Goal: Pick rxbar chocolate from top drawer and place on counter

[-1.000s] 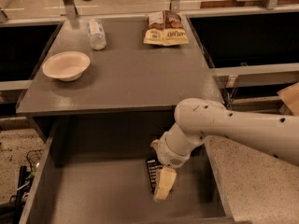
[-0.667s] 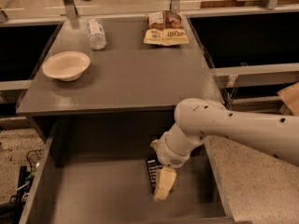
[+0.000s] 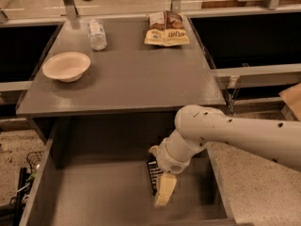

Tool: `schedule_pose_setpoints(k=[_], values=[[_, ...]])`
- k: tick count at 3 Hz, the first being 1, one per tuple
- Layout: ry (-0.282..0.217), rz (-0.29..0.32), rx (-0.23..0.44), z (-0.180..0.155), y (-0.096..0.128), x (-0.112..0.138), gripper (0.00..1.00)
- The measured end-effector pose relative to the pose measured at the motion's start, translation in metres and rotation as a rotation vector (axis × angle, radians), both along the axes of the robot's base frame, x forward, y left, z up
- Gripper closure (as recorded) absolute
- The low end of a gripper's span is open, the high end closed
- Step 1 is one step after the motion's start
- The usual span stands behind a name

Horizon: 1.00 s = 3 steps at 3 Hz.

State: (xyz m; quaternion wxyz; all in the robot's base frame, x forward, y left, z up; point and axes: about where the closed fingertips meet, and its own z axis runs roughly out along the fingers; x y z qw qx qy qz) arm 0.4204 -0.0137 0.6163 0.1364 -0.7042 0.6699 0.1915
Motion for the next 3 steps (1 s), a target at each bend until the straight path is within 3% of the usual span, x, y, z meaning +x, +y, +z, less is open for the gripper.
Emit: schedule_pose_setpoints(k=[2, 3], values=[[-0.015, 0.025, -0.001, 0.000, -0.005, 0.001, 0.00], [0.031, 0.018, 0.007, -0.015, -0.007, 0.002, 0.00]])
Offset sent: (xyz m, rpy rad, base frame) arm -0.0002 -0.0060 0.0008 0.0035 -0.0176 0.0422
